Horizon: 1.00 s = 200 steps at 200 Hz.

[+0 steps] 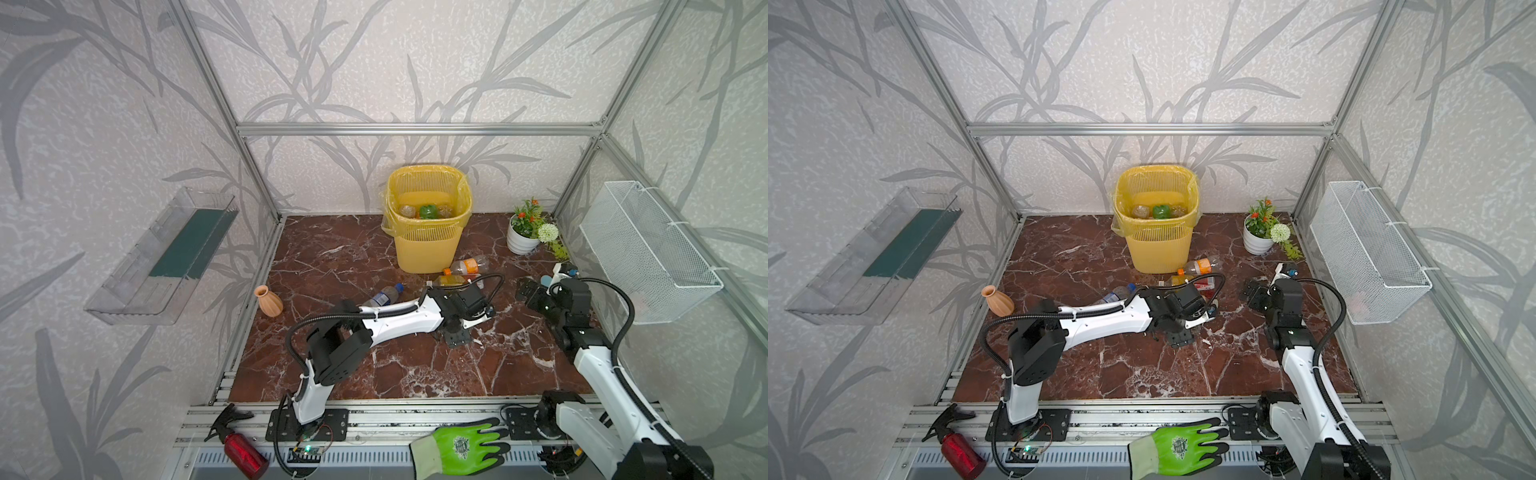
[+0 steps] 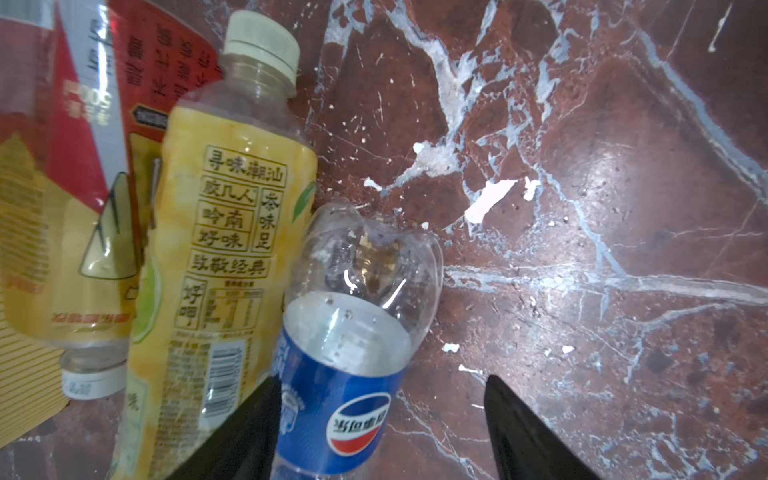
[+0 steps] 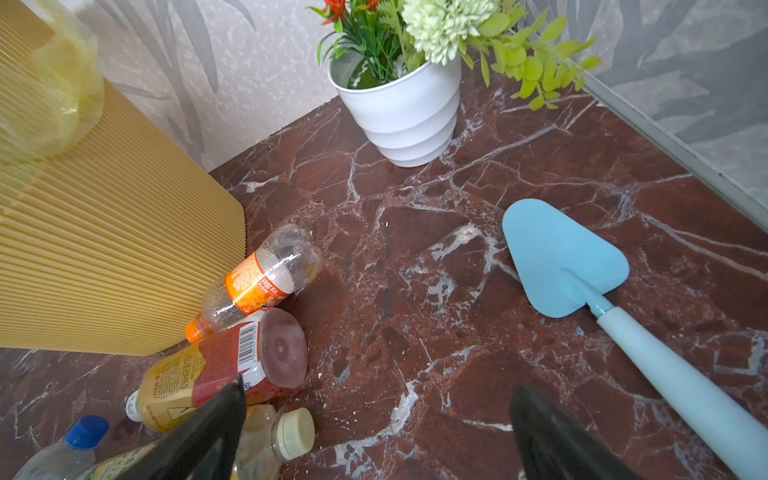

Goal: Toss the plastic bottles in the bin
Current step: 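Close the left gripper on the Pepsi bottle, then lift the Pepsi bottle with the left gripper up over the bin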

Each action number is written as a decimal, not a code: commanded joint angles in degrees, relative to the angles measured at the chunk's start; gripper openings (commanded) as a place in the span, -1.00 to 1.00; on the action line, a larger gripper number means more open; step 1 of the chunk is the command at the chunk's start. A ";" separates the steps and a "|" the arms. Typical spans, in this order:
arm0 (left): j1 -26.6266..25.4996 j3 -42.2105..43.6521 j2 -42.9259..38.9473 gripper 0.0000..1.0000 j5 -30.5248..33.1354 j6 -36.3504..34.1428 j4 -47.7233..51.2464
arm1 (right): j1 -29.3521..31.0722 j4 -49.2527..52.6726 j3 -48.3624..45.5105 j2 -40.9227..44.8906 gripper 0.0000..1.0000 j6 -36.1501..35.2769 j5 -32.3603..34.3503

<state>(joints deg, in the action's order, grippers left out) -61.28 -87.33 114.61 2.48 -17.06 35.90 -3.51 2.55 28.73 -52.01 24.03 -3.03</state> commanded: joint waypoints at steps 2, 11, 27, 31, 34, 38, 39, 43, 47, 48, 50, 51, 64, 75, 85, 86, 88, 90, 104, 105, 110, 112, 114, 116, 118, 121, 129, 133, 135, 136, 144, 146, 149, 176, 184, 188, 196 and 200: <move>-0.56 -1.62 1.88 0.52 -1.08 -3.04 3.31 | -0.70 -2.69 -0.43 -0.55 0.98 0.45 -0.99; -0.68 -1.62 2.47 0.52 -1.07 -3.23 3.46 | -0.95 -2.95 -0.43 -0.79 0.98 0.49 -1.18; -0.74 -1.69 3.50 0.51 -1.19 -3.24 3.87 | -1.32 -3.25 -0.47 -1.20 0.98 0.58 -1.61; -0.78 -1.70 3.71 0.51 -1.25 -3.18 3.97 | -1.41 -3.38 -0.49 -1.29 0.98 0.62 -1.72; -0.82 -1.70 3.84 0.50 -1.28 -3.11 3.92 | -1.41 -3.42 -0.44 -1.34 0.98 0.66 -1.78; -0.79 -1.70 3.98 0.50 -1.29 -3.09 4.04 | -1.46 -3.47 -0.43 -1.47 0.98 0.67 -1.81; -0.78 -1.70 4.06 0.50 -1.31 -3.12 4.07 | -1.44 -3.49 -0.43 -1.49 0.98 0.67 -1.81; -0.89 -1.70 4.19 0.50 -1.47 -2.99 4.01 | -1.53 -3.55 -0.43 -1.58 0.98 0.73 -1.92; -0.94 -1.70 4.30 0.50 -1.52 -2.90 4.06 | -1.60 -3.60 -0.53 -1.68 0.98 0.75 -1.98; -0.94 -1.70 4.35 0.50 -1.52 -2.89 4.08 | -1.59 -3.64 -0.52 -1.73 0.98 0.80 -1.98; -0.99 -1.66 4.38 0.50 -1.58 -2.83 4.15 | -1.66 -3.72 -0.54 -1.77 0.98 0.83 -2.07; -0.97 -1.64 4.43 0.50 -1.64 -2.82 4.12 | -1.67 -3.75 -0.53 -1.82 0.98 0.84 -2.11; -1.21 -1.54 4.76 0.49 -1.90 -2.55 4.09 | -1.76 -4.13 -0.67 -2.11 0.98 1.14 -2.36; -1.50 -1.44 4.94 0.43 -2.02 -2.41 4.20 | -1.85 -4.47 -0.78 -2.37 0.98 1.58 -2.55; -1.70 -1.28 5.01 0.34 -2.13 -2.36 4.03 | -1.92 -4.81 -0.91 -2.53 0.98 1.95 -2.73; -1.72 -1.27 4.97 0.33 -2.17 -2.32 4.06 | -1.89 -4.82 -0.89 -2.51 0.98 2.01 -2.75; -1.74 -1.24 4.98 0.30 -2.14 -2.29 3.97 | -1.91 -4.87 -0.90 -2.49 0.98 2.06 -2.77; -1.85 -1.24 4.96 0.27 -2.18 -2.28 3.95 | -1.93 -4.95 -0.94 -2.62 0.98 2.11 -2.84; -2.09 -0.92 4.41 0.16 -2.47 -1.97 3.63 | -1.92 -5.26 -1.00 -2.75 0.98 2.63 -3.04; -2.09 -0.91 4.31 0.15 -2.47 -1.95 3.55 | -1.93 -5.22 -1.02 -2.75 0.99 2.66 -3.04; -2.17 -0.81 3.97 0.11 -2.60 -1.79 3.44 | -1.93 -5.35 -1.04 -2.75 0.98 2.81 -3.12; -2.18 -0.80 3.81 0.10 -2.64 -1.76 3.40 | -1.94 -5.38 -1.05 -2.75 0.98 2.85 -3.12; -2.31 -0.73 3.59 0.08 -2.74 -1.69 3.28 | -1.94 -5.47 -1.05 -2.75 0.98 2.93 -3.17; -2.32 -0.69 3.40 0.06 -2.85 -1.56 3.14 | -1.92 -5.52 -1.05 -2.70 0.98 2.99 -3.22; -2.33 -0.55 3.18 0.05 -3.01 -1.44 3.02 | -1.94 -5.51 -1.16 -2.74 0.98 3.03 -3.22; -2.30 -0.36 2.72 0.03 -3.07 -1.22 2.71 | -1.93 -5.53 -1.14 -2.73 0.98 3.11 -3.29; -2.29 0.20 1.64 -0.02 -3.44 -0.74 1.89 | -1.93 -5.60 -1.21 -2.70 0.98 3.38 -3.39; -2.28 0.49 0.86 -0.05 -3.45 -0.43 1.39 | -1.94 -5.62 -1.29 -2.67 0.98 3.51 -3.41; -2.27 0.71 0.48 -0.06 -3.51 -0.32 1.11 | -1.94 -5.62 -1.24 -2.66 0.98 3.60 -3.46; -2.27 0.82 0.37 -0.06 -3.48 -0.24 1.02 | -1.94 -5.62 -1.23 -2.66 0.98 3.62 -3.47; -2.28 1.46 -1.24 -0.08 -3.64 0.43 -0.19 | -1.90 -5.67 -1.43 -2.58 0.98 3.89 -3.61; -2.23 1.66 -1.65 -0.08 -3.65 0.66 -0.47 | -1.91 -5.70 -1.40 -2.51 0.98 3.98 -3.64; -2.20 1.88 -2.23 -0.08 -3.68 0.89 -0.85 | -1.86 -5.65 -1.40 -2.49 0.98 4.08 -3.65; -1.73 4.07 -8.85 -0.08 -3.76 3.69 -4.35 | -1.94 -5.97 -1.73 -1.80 0.98 5.05 -3.91; -1.42 4.66 -11.35 -0.08 -3.28 4.63 -5.40 | -1.94 -6.26 -1.90 -1.53 0.99 5.32 -4.20; -1.24 5.01 -12.68 -0.07 -2.89 5.10 -6.01 | -1.90 -6.51 -2.04 -1.43 0.99 5.39 -4.35; -0.86 5.76 -15.47 -0.08 -2.19 6.06 -7.37 | -1.92 -7.15 -2.23 -1.30 0.99 5.49 -5.04; -0.59 6.11 -16.94 -0.08 -1.68 6.62 -8.00 | -1.94 -7.75 -2.42 -1.26 0.99 5.50 -5.60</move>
<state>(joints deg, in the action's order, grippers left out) -62.85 -82.50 106.28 -0.25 -13.61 33.12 -5.26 -2.33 27.66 -54.28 28.47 -6.57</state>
